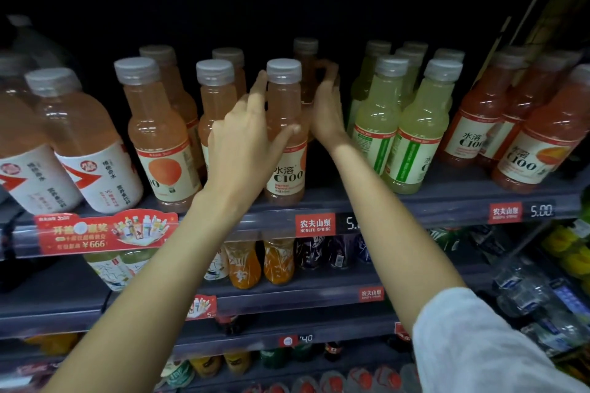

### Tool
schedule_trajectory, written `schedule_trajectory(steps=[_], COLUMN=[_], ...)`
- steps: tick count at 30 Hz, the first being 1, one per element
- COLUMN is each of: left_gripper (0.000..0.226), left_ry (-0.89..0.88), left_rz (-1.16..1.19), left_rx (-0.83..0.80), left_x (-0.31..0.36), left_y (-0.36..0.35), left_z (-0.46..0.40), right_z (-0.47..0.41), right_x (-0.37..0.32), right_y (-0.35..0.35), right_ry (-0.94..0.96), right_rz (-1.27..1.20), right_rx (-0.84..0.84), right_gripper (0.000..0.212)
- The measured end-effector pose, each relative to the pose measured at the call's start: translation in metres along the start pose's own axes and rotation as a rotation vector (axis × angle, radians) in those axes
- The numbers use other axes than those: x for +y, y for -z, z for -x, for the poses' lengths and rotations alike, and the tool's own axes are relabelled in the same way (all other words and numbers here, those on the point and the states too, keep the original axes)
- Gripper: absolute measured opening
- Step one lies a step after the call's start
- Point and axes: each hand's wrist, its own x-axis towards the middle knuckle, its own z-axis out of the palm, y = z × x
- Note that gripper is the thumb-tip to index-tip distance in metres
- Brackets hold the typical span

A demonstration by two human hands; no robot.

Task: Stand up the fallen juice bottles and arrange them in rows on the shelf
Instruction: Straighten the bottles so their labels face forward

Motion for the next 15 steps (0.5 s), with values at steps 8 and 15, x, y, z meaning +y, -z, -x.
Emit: schedule_trajectory(steps=[8, 15], left_gripper=[0.076, 0.075], left_ry=[-0.021, -0.019], left_rz=[0.009, -0.023], left_rx=[0.016, 0.001], left_x=[-0.003, -0.005], left_y=[-0.002, -0.002], left_z=[0.002, 0.002], right_z=[0.003, 0.005], right_x=[0.009, 0.003], right_y=[0.003, 0.017], right_ry=[-0.009, -0.037], right_rz=[-0.005, -0.102], right_rx=[-0.001, -0.093], right_gripper=[0.070, 0.041])
